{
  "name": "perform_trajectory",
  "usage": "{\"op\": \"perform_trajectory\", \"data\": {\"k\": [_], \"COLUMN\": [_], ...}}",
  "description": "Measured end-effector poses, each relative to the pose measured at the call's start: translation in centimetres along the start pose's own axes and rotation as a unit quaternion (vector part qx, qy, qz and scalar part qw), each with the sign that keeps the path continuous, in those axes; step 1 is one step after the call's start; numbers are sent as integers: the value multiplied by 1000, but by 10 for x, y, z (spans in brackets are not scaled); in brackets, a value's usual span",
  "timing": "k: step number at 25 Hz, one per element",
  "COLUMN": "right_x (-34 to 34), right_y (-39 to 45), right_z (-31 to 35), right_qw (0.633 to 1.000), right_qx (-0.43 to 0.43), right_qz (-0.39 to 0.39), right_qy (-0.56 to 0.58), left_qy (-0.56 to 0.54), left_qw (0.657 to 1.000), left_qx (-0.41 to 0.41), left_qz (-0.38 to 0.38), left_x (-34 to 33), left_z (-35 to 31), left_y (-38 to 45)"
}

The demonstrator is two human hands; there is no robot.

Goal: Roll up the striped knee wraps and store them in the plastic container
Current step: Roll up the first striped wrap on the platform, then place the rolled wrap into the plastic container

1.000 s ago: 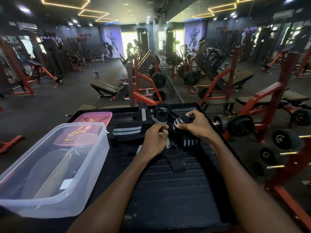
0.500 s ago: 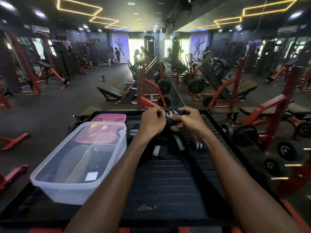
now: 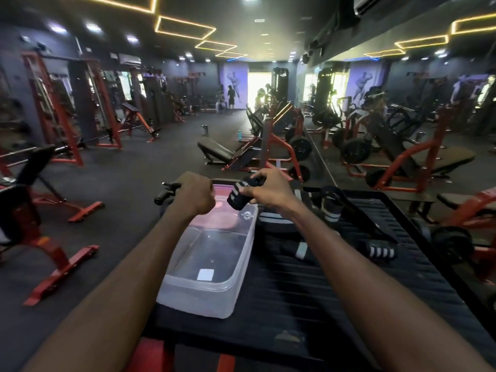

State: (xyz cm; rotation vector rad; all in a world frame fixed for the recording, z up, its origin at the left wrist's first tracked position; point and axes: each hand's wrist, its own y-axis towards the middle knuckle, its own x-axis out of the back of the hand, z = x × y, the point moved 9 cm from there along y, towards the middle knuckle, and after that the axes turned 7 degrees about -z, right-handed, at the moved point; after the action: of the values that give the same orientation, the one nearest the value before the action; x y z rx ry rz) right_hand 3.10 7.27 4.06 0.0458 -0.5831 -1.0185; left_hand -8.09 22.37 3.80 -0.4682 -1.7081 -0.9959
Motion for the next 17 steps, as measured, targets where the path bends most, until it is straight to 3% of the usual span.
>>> {"op": "perform_trajectory", "data": {"k": [2,6,11,17], "right_x": [-31,-87,-135,-164], "right_y": [1,4,4,5], "right_z": [10,14,6,-2], "right_qw": [998,981,952,939], "right_qx": [31,71,116,139], "right_qz": [39,103,133,132], "right_qy": [-49,-146,-251,-286], "left_qy": [75,65,18,17], "left_qw": [996,989,991,990], "left_qx": [6,-5,-34,-27], "left_qz": [48,129,128,137], "left_x": [-21,-47,-54,-54], "left_z": [23,42,47,52], "left_y": [-6,-19,-19,-14]}}
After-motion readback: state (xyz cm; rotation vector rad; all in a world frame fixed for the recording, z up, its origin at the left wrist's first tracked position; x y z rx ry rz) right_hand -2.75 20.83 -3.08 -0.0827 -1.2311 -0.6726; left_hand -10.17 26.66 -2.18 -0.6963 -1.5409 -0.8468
